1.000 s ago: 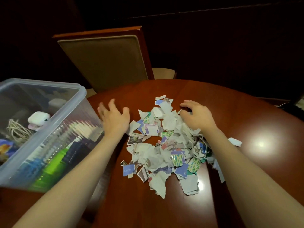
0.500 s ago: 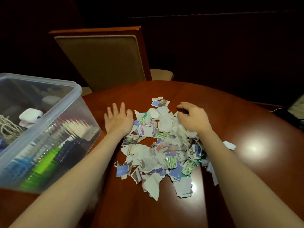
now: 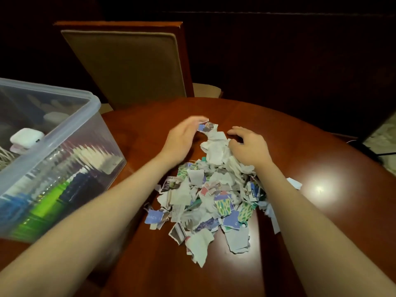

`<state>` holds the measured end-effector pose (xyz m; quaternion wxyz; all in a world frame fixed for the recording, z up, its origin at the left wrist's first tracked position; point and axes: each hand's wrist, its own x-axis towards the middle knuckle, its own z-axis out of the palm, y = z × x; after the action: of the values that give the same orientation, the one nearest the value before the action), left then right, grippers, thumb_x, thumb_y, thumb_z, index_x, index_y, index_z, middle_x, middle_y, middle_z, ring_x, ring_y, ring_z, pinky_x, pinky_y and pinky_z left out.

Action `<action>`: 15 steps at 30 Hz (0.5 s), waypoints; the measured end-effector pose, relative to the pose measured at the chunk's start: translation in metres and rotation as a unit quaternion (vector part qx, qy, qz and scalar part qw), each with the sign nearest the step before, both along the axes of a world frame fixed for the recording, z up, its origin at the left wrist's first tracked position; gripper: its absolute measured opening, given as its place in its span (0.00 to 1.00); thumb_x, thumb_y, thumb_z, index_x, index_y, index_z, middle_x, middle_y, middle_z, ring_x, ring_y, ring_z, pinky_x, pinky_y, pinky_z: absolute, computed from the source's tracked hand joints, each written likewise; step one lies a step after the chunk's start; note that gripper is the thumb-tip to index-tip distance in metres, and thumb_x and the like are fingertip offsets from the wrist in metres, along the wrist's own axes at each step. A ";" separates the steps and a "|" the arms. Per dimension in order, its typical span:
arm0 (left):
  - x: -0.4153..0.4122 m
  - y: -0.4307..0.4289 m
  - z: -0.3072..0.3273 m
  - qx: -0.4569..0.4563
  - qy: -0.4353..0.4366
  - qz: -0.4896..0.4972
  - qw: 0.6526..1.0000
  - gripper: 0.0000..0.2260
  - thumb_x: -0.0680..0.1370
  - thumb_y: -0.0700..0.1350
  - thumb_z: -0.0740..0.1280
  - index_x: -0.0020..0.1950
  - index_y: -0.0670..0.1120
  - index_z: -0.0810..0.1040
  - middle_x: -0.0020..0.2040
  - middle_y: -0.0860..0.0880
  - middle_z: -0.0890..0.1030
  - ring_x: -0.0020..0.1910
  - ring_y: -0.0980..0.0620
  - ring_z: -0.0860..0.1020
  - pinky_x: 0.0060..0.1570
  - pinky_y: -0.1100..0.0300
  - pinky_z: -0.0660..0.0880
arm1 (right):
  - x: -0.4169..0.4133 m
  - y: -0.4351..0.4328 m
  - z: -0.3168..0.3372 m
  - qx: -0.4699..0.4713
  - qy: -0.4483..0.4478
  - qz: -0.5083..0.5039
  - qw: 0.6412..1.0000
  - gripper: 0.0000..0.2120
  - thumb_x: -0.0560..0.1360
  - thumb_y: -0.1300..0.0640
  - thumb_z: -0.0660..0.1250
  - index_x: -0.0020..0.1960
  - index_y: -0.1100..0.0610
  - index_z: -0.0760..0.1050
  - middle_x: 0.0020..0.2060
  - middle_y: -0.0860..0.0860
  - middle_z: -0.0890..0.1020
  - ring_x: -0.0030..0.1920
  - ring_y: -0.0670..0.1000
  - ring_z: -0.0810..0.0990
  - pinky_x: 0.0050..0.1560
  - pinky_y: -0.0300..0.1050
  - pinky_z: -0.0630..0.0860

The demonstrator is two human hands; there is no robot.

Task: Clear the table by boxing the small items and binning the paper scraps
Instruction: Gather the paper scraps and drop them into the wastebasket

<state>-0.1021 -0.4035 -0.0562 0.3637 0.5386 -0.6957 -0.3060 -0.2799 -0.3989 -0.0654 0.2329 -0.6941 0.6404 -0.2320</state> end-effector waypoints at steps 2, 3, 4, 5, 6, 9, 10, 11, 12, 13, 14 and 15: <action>-0.006 -0.030 0.000 0.041 -0.060 0.014 0.997 0.18 0.84 0.47 0.48 0.70 0.50 0.69 0.72 0.52 0.66 0.73 0.54 0.61 0.68 0.64 0.57 | 0.001 0.000 -0.001 -0.001 -0.004 -0.001 1.000 0.19 0.78 0.57 0.57 0.68 0.52 0.71 0.72 0.48 0.67 0.74 0.47 0.61 0.71 0.43 0.59; -0.009 -0.042 -0.003 0.070 -0.089 0.007 0.994 0.19 0.84 0.48 0.46 0.73 0.50 0.65 0.75 0.51 0.61 0.75 0.54 0.56 0.71 0.61 0.52 | 0.001 0.000 -0.002 -0.002 -0.005 -0.002 1.000 0.19 0.78 0.57 0.57 0.68 0.52 0.71 0.71 0.48 0.67 0.73 0.47 0.61 0.71 0.43 0.59; -0.013 -0.050 -0.007 0.091 -0.122 -0.007 0.988 0.19 0.84 0.48 0.45 0.74 0.51 0.63 0.76 0.51 0.59 0.76 0.54 0.54 0.73 0.58 0.49 | 0.000 0.000 -0.002 -0.003 -0.004 -0.002 1.000 0.19 0.78 0.57 0.57 0.68 0.53 0.71 0.71 0.48 0.68 0.73 0.47 0.61 0.71 0.43 0.59; -0.015 -0.053 -0.010 0.102 -0.157 -0.023 0.982 0.20 0.84 0.48 0.45 0.74 0.51 0.62 0.77 0.52 0.58 0.76 0.54 0.53 0.73 0.57 0.48 | 0.000 -0.001 -0.003 -0.005 -0.002 -0.002 1.000 0.19 0.78 0.57 0.57 0.68 0.53 0.71 0.71 0.48 0.68 0.73 0.47 0.61 0.71 0.42 0.59; -0.018 -0.052 -0.013 0.100 -0.187 -0.044 0.976 0.20 0.84 0.48 0.44 0.74 0.52 0.63 0.77 0.52 0.58 0.76 0.54 0.53 0.74 0.56 0.48 | -0.001 -0.001 -0.003 -0.006 0.000 -0.001 1.000 0.19 0.78 0.57 0.57 0.68 0.53 0.71 0.71 0.48 0.68 0.73 0.47 0.62 0.71 0.41 0.58; -0.017 -0.039 -0.016 0.086 -0.157 -0.092 0.979 0.20 0.83 0.50 0.46 0.68 0.53 0.72 0.74 0.54 0.65 0.74 0.55 0.59 0.73 0.55 0.53 | -0.002 -0.002 -0.004 -0.006 0.010 0.004 1.000 0.19 0.78 0.57 0.57 0.69 0.53 0.70 0.72 0.48 0.67 0.74 0.47 0.61 0.71 0.41 0.58; -0.014 -0.031 -0.017 0.092 -0.123 -0.099 0.983 0.20 0.82 0.51 0.47 0.66 0.53 0.74 0.73 0.54 0.67 0.74 0.55 0.61 0.72 0.55 0.54 | -0.002 -0.001 -0.004 -0.001 0.012 0.006 1.000 0.20 0.79 0.57 0.56 0.70 0.53 0.69 0.72 0.48 0.66 0.74 0.47 0.60 0.72 0.41 0.57; -0.011 -0.023 -0.017 0.106 -0.091 -0.103 0.985 0.19 0.82 0.52 0.49 0.63 0.54 0.76 0.72 0.54 0.68 0.73 0.56 0.62 0.71 0.56 0.55 | -0.001 0.001 -0.004 0.003 0.015 0.010 1.000 0.20 0.79 0.58 0.56 0.70 0.53 0.68 0.73 0.48 0.65 0.74 0.47 0.59 0.72 0.42 0.56; -0.008 -0.016 -0.016 0.118 -0.073 -0.109 0.984 0.18 0.82 0.53 0.50 0.62 0.55 0.77 0.71 0.55 0.69 0.73 0.56 0.62 0.71 0.56 0.55 | 0.000 0.003 -0.003 0.008 0.016 0.013 1.000 0.21 0.79 0.58 0.56 0.71 0.53 0.67 0.73 0.48 0.65 0.75 0.47 0.58 0.73 0.42 0.54; -0.006 -0.008 -0.014 0.125 -0.069 -0.116 0.983 0.17 0.82 0.53 0.50 0.60 0.56 0.77 0.71 0.55 0.70 0.73 0.56 0.62 0.71 0.55 0.54 | 0.001 0.007 -0.002 0.012 0.016 0.015 1.000 0.21 0.79 0.58 0.56 0.71 0.53 0.67 0.73 0.48 0.64 0.75 0.46 0.58 0.73 0.41 0.53; -0.005 0.000 -0.012 0.127 -0.068 -0.120 0.982 0.16 0.81 0.55 0.51 0.58 0.59 0.77 0.70 0.55 0.70 0.73 0.56 0.62 0.71 0.55 0.55 | 0.004 0.012 -0.001 0.015 0.016 0.017 1.000 0.21 0.79 0.58 0.55 0.72 0.53 0.66 0.73 0.48 0.64 0.75 0.46 0.57 0.73 0.41 0.53; -0.005 0.007 -0.009 0.130 -0.066 -0.118 0.982 0.15 0.79 0.57 0.50 0.56 0.62 0.76 0.70 0.55 0.70 0.73 0.56 0.63 0.72 0.54 0.56 | 0.007 0.019 0.000 0.019 0.016 0.020 0.999 0.21 0.79 0.59 0.55 0.72 0.53 0.66 0.74 0.48 0.63 0.75 0.46 0.57 0.73 0.41 0.52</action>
<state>-0.1070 -0.3966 -0.0653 0.2057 0.5144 -0.7311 -0.3983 -0.2730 -0.3804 -0.0651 0.2405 -0.7055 0.6347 -0.2040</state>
